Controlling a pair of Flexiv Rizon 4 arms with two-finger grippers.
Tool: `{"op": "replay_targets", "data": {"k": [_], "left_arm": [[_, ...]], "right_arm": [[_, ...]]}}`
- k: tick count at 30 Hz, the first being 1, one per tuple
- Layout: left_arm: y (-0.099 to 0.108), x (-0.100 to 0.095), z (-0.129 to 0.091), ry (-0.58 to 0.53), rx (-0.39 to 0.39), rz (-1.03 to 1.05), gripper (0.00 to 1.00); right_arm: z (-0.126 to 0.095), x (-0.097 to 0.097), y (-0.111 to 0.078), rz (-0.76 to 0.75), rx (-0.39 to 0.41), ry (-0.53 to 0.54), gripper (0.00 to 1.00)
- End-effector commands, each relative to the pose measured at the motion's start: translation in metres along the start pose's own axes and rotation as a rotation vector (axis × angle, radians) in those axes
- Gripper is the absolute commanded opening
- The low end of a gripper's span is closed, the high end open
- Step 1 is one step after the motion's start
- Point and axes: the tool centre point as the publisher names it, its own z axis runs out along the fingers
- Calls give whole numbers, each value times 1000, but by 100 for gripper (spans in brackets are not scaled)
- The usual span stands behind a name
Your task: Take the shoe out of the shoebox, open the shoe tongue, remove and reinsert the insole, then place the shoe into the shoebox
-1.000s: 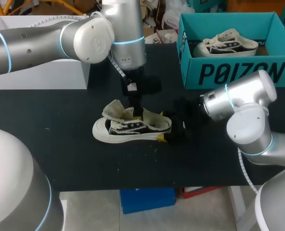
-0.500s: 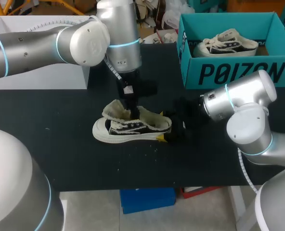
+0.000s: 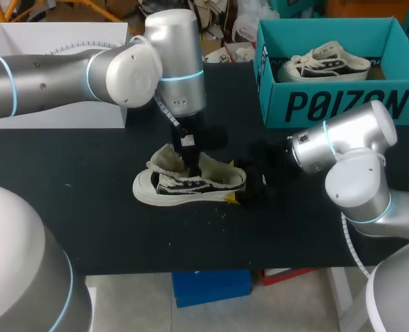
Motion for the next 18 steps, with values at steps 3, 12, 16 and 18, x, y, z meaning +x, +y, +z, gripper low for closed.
{"op": "replay_targets", "data": {"k": [3,12,16,18], "left_arm": [[-2,-3,12,-5,-2,-13,0],[-5,-2,19,-6,8,-18,0],[-3,-3,20,-14,17,-24,40],[-2,-2,19,-24,17,-27,49]], "right_arm": [[2,-1,-1,2,0,-1,0],[2,-1,-1,2,0,-1,0],[2,-1,-1,2,0,-1,0],[2,-1,-1,2,0,-1,0]]}}
